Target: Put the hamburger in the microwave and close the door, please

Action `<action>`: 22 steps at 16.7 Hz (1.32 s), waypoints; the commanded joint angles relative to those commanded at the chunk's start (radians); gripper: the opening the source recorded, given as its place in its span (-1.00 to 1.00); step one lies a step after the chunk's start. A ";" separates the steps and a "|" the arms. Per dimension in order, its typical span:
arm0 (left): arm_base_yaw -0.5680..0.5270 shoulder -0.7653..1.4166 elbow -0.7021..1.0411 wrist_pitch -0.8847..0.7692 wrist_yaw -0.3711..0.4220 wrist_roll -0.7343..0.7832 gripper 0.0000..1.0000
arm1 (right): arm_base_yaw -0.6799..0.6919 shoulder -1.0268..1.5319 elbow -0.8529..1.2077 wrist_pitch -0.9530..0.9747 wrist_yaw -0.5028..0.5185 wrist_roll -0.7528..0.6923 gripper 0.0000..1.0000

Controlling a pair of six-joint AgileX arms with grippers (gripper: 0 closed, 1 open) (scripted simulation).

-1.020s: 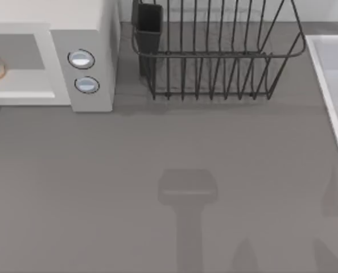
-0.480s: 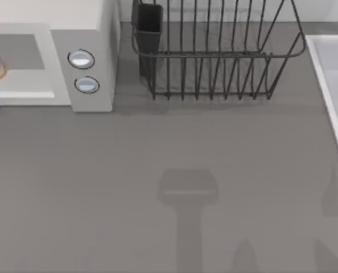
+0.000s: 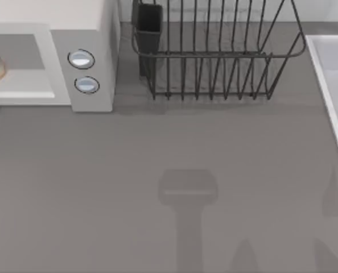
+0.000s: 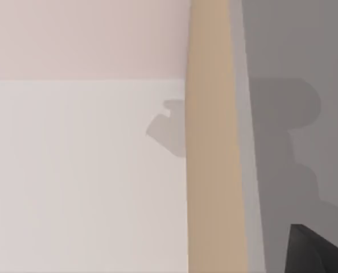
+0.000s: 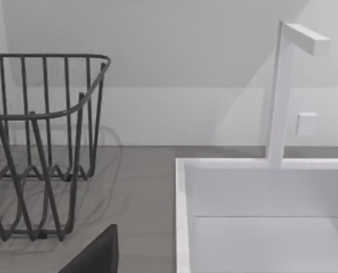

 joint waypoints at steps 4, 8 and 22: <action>-0.006 -0.007 -0.002 -0.001 -0.001 -0.002 -1.00 | 0.000 0.000 0.000 0.000 0.000 0.000 1.00; -0.057 -0.098 -0.110 0.052 -0.025 -0.057 -1.00 | 0.000 0.000 0.000 0.000 0.000 0.000 1.00; -0.209 -0.352 -0.421 0.196 -0.104 -0.228 -1.00 | 0.000 0.000 0.000 0.000 0.000 0.000 1.00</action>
